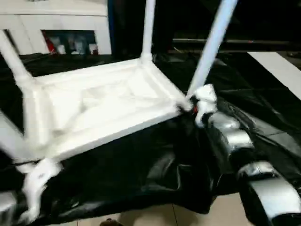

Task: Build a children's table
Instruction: Rotate leg to tighten, then rotate table base

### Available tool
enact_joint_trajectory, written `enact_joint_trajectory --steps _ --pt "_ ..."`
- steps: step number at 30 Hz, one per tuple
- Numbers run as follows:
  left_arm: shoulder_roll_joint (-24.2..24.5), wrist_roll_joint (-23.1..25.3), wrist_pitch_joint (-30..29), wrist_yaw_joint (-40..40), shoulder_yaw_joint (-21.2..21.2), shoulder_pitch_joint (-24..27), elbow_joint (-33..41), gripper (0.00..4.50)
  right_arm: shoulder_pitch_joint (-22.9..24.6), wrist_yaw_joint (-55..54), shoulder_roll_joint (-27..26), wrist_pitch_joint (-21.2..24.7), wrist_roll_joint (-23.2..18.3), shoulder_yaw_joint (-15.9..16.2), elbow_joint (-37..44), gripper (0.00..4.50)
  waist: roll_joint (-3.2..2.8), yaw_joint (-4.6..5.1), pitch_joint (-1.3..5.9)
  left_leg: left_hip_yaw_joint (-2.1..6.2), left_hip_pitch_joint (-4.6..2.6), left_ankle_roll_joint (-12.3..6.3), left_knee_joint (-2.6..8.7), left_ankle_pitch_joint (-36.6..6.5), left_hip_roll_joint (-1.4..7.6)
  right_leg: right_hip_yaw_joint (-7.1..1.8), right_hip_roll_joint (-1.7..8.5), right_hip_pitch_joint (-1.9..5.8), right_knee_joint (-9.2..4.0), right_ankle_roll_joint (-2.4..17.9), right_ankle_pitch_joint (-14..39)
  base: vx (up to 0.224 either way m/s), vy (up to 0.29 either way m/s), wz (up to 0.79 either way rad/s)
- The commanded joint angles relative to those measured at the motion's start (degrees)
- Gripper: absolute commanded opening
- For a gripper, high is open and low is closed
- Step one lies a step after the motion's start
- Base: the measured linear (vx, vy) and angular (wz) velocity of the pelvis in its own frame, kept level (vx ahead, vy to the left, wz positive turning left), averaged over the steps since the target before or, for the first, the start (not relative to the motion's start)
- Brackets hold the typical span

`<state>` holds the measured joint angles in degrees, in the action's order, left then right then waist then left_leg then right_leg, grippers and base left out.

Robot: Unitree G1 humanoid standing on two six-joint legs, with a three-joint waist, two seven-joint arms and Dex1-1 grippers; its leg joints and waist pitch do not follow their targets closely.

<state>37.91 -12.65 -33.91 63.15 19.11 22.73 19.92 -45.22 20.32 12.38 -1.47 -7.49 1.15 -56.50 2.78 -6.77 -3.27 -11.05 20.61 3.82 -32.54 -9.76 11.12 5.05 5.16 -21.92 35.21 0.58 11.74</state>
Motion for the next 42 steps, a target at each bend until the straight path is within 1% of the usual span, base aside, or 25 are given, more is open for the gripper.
enact_joint_trajectory --steps 1,3,4,5,8,10,11,12,17,21,23,24,26,27,28,29,30,32,33,34,35,38,39,41,42 --pt "0.9 0.3 1.7 0.3 2.9 1.1 -0.5 3.69 -0.1 -0.6 0.5 -1.2 -0.6 -1.5 -1.2 3.11 -1.22 0.57 2.92 0.99 -1.06 1.17 4.1 -18.8 2.45 -3.47 2.83 1.1 -4.14 10.0 11.9 0.0 0.0 0.0" --pt "1.1 -0.2 4.5 0.1 6.7 2.7 -2.5 3.97 0.6 0.9 0.2 -2.3 -0.9 -1.6 -0.9 3.11 -1.04 0.83 2.97 1.12 -0.61 0.39 4.11 -17.7 2.35 -3.47 2.95 1.44 -4.09 9.7 11.2 0.0 0.0 0.0" --pt "1.2 -0.5 5.4 -0.1 7.5 3.1 -3.0 4.08 0.6 1.1 0.1 -2.9 -0.9 -1.6 -1.3 3.11 -1.06 0.92 2.96 1.14 -0.6 0.3 4.1 -17.7 2.34 -3.49 2.95 1.43 -4.13 9.7 11.3 0.0 0.0 0.0" --pt "0.7 -2.5 7.1 -0.6 10.8 2.5 -4.6 4.1 1.7 4.3 -0.2 -4.1 -1.5 -1.5 -0.7 3.11 -0.87 1.11 2.97 1.07 -0.71 -0.07 4.01 -18.7 2.26 -3.52 2.95 1.37 -4.21 9.8 12.2 0.0 0.0 0.0" --pt "0.6 -4.4 7.9 -0.7 13.7 1.8 -5.9 4.41 3.0 6.7 -0.3 -5.0 -1.9 -1.3 0.2 3.11 -1.08 1.18 2.94 1.12 -0.93 -0.3 4.09 -19.1 2.44 -3.58 2.94 1.25 -4.31 10.4 12.4 0.0 0.0 0.0" --pt "0.7 -6.6 9.0 -0.7 17.4 0.4 -8.1 4.41 5.7 9.8 -0.2 -5.3 -2.5 -1.4 2.3 3.11 -1.13 1.09 2.88 1.04 -0.96 -0.28 4.09 -19.0 2.4 -3.54 2.75 1.27 -4.28 10.7 11.8 0.0 0.0 0.0" --pt "0.7 -6.6 9.0 -0.7 17.4 0.4 -8.2 4.41 5.7 9.8 -0.2 -5.3 -2.5 -1.4 2.3 3.11 -1.07 1.06 2.86 1.02 -0.9 -0.33 4.13 -19.1 2.5 -3.59 2.83 1.33 -4.2 10.9 11.6 0.0 0.0 0.0" --pt "1.8 -7.3 8.9 0.9 18.9 1.6 -9.2 4.41 8.0 10.6 0.1 -5.1 -2.6 -1.4 4.5 3.11 -1.13 1.01 2.9 1.08 -0.89 -0.11 4.21 -18.8 2.6 -3.51 2.78 1.48 -4.16 11.0 11.5 0.0 0.0 0.0" --pt "4.0 -7.4 10.9 2.0 21.2 3.5 -12.6 4.41 12.9 12.3 1.1 -4.8 -2.3 -0.7 8.6 3.11 -1.07 0.74 2.68 1.01 -1.02 0.18 4.35 -20.7 2.76 -3.63 2.81 1.21 -4.51 10.0 15.6 0.0 0.0 0.0" --pt "5.6 -7.3 12.0 2.4 22.9 3.8 -15.1 4.41 14.7 13.0 1.5 -4.8 -2.2 -0.8 9.9 3.11 -1.02 0.48 2.56 1.01 -1.13 0.43 4.41 -21.5 2.77 -3.96 2.69 1.01 -4.68 9.6 17.2 0.0 0.0 0.0" --pt "6.3 -7.6 14.0 2.0 24.6 2.4 -17.6 4.41 15.5 13.5 1.7 -4.5 -2.3 -1.1 10.8 3.11 -0.99 0.34 2.42 1.06 -1.31 0.72 4.46 -22.5 2.74 -4.07 2.65 0.83 -4.88 9.2 19.1 0.0 0.0 0.0" --pt "5.5 -9.6 14.2 0.5 25.5 -0.7 -18.0 4.41 16.2 14.1 1.6 -4.0 -2.5 -1.1 11.9 3.11 -0.91 0.22 2.47 1.06 -1.53 0.96 4.45 -23.1 2.76 -4.12 2.65 0.76 -4.93 9.1 19.7 0.0 0.0 0.0" --pt "4.9 -10.6 14.4 -0.5 25.6 -2.8 -17.9 4.41 16.7 14.7 1.3 -3.7 -2.6 -0.9 12.7 3.11 -1.04 -0.14 2.45 0.88 -2.02 1.14 4.29 -23.8 2.75 -4.28 2.59 0.29 -4.95 9.8 18.7 0.0 0.0 0.0" --pt "3.4 -12.6 13.7 -1.9 24.4 -5.8 -17.0 4.41 17.4 15.7 0.9 -3.1 -2.5 0.0 14.1 3.11 -1.09 -0.24 2.45 1.05 -1.76 1.48 4.51 -23.7 2.83 -4.18 2.6 0.67 -4.78 10.0 18.7 0.0 0.0 0.0" --pt "3.0 -13.1 13.6 -2.1 23.9 -6.5 -16.7 4.41 17.6 16.1 0.8 -2.8 -2.5 0.3 14.5 3.11 -1.13 -0.37 2.51 1.05 -1.95 1.7 4.53 -24.1 2.89 -4.15 2.56 0.59 -4.75 10.0 18.6 0.0 0.0 0.0" --pt "2.8 -13.4 13.5 -2.1 23.5 -6.8 -16.5 4.41 17.8 16.3 0.7 -2.7 -2.4 0.4 14.7 3.11 -1.15 -0.46 2.52 1.09 -1.83 1.97 4.53 -24.3 2.88 -4.22 2.64 0.59 -4.61 10.1 18.1 0.0 0.0 0.0" --pt "2.4 -13.9 13.8 -2.3 22.9 -7.5 -16.4 4.41 18.1 16.8 0.6 -2.5 -2.5 0.7 15.3 3.11 -0.99 -0.34 2.61 1.25 -1.43 2.06 4.69 -23.9 2.85 -4.13 2.7 1.0 -4.53 9.7 18.3 0.0 0.0 0.0" --pt "-0.2 -16.9 13.0 -4.3 20.1 -13.0 -15.8 4.41 18.3 17.0 0.1 -2.0 -1.2 2.1 15.0 3.11 -0.61 -0.28 2.77 1.09 -1.71 2.22 4.54 -23.7 2.78 -4.18 2.67 0.9 -4.59 9.3 18.5 0.0 0.0 0.0" --pt "-0.6 -17.3 12.9 -4.6 19.5 -14.0 -15.7 4.41 18.1 16.6 0.0 -2.1 -0.9 2.2 14.6 3.11 -0.92 -0.65 2.77 0.85 -2.37 2.56 4.32 -23.9 2.72 -4.31 2.62 0.18 -4.81 9.9 17.8 0.0 0.0 0.0" --pt "-0.8 -17.4 12.8 -4.7 19.2 -14.4 -15.7 4.41 18.0 16.4 0.0 -2.1 -0.7 2.2 14.3 3.11 -0.85 -0.57 2.76 0.89 -2.21 2.64 4.27 -24.0 2.68 -4.36 2.67 0.3 -4.69 10.1 17.5 0.0 0.0 0.0" --pt "-1.0 -17.6 12.7 -4.6 19.0 -14.7 -15.6 4.41 17.8 15.9 0.0 -2.0 -0.5 2.2 13.9 3.11 -0.72 -0.61 2.93 1.16 -1.67 2.71 4.46 -23.1 2.67 -4.25 2.8 0.9 -4.47 9.8 17.2 0.0 0.0 0.0" --pt "-2.7 -21.7 8.5 -4.1 15.5 -17.2 -12.0 4.41 15.4 9.4 -0.9 -1.0 2.3 1.5 9.6 3.11 -0.8 -0.59 3.14 0.98 -2.31 3.89 4.24 -22.9 2.56 -4.26 2.72 0.42 -4.34 10.2 16.2 0.0 0.0 0.0" --pt "-2.8 -23.2 6.7 -3.8 14.5 -16.9 -10.1 4.41 14.8 7.9 -1.1 -0.5 2.7 1.4 8.7 3.11 -0.75 -0.52 3.05 1.08 -1.94 4.15 4.33 -23.1 2.51 -4.24 2.61 0.66 -4.15 10.3 15.6 0.0 0.0 0.0" --pt "-1.4 -28.9 0.1 -1.4 10.0 -14.2 -2.3 4.41 12.6 3.6 -1.9 0.3 3.9 1.5 5.4 3.11 -0.46 -0.65 3.12 0.99 -2.07 4.12 4.23 -23.6 2.5 -4.22 2.51 0.52 -4.12 9.7 15.8 0.0 0.0 0.0" --pt "-1.4 -28.9 0.1 -1.4 10.0 -14.2 -2.3 4.41 12.6 3.6 -1.9 0.3 3.9 1.5 5.4 3.11 -0.5 -0.55 3.16 1.07 -1.87 4.16 4.21 -23.4 2.48 -4.23 2.55 0.66 -3.89 9.8 15.4 0.0 0.0 0.0"
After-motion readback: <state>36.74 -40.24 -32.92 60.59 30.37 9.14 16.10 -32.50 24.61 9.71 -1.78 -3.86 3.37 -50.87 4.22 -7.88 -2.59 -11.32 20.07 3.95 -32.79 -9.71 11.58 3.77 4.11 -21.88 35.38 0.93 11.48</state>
